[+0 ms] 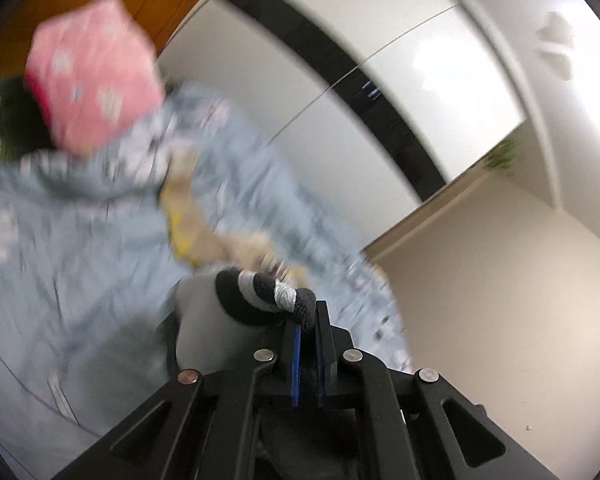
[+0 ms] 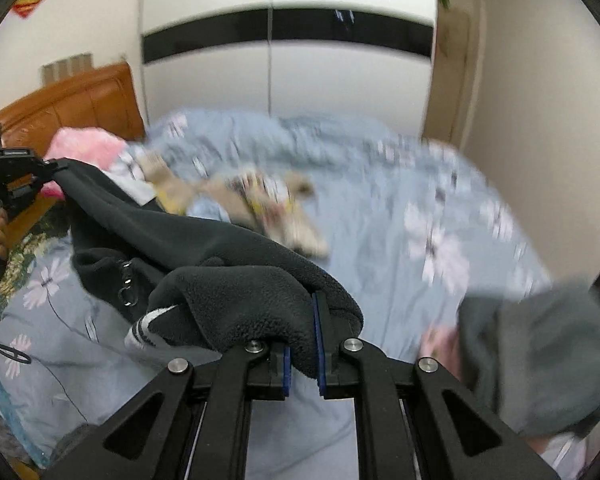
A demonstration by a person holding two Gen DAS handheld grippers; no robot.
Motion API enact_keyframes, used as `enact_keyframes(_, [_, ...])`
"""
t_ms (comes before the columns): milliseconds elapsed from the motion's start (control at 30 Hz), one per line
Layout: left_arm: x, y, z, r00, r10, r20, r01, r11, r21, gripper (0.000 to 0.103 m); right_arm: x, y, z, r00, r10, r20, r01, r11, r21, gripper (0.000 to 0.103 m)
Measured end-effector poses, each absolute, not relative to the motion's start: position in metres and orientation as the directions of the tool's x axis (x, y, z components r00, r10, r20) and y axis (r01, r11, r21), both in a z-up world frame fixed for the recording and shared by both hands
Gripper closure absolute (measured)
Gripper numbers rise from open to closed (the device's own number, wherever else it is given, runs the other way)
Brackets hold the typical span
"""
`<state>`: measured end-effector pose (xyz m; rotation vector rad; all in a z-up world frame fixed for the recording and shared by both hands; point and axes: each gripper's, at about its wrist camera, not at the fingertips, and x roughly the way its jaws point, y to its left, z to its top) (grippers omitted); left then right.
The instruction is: Fold clothes
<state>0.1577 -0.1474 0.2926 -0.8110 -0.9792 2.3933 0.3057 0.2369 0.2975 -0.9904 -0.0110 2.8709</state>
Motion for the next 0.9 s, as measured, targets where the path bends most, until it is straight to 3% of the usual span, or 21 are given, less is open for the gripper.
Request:
enact_keyframes(200, [0.220,-0.218,0.381,-0.824,0.542,-0.162,-0.299,-0.660,-0.689,0.098,0.333,0.200,0.381,-0.893,0.045,-0.447,-0.009,-0.997,-0.082,0.094])
enact_keyframes(333, [0.240,-0.255,0.382,-0.846,0.506,-0.169,-0.279,-0.690,-0.667,0.097,0.333,0.178,0.394,-0.907,-0.015,-0.422,0.060,-0.994,-0.094,0.094])
enact_keyframes(500, [0.216,-0.272,0.295,-0.819,0.426,-0.384,-0.080,-0.748,-0.659,0.097,0.283,0.151,0.324,-0.801,-0.032,-0.598,0.118,-0.988,-0.104,0.094])
enact_keyframes(700, [0.196,-0.294,0.137,-0.662,0.386,-0.643,0.218,-0.721,-0.657,0.097,0.240,0.144,0.207,-0.609,-0.048,-0.792,0.129,-0.991,-0.039,0.094])
enact_keyframes(900, [0.203,-0.295,0.047,-0.544,0.383,-0.747,0.361,-0.696,-0.620,0.097,0.235,0.152,0.126,-0.452,-0.047,-0.891,0.103,-0.995,0.001,0.094])
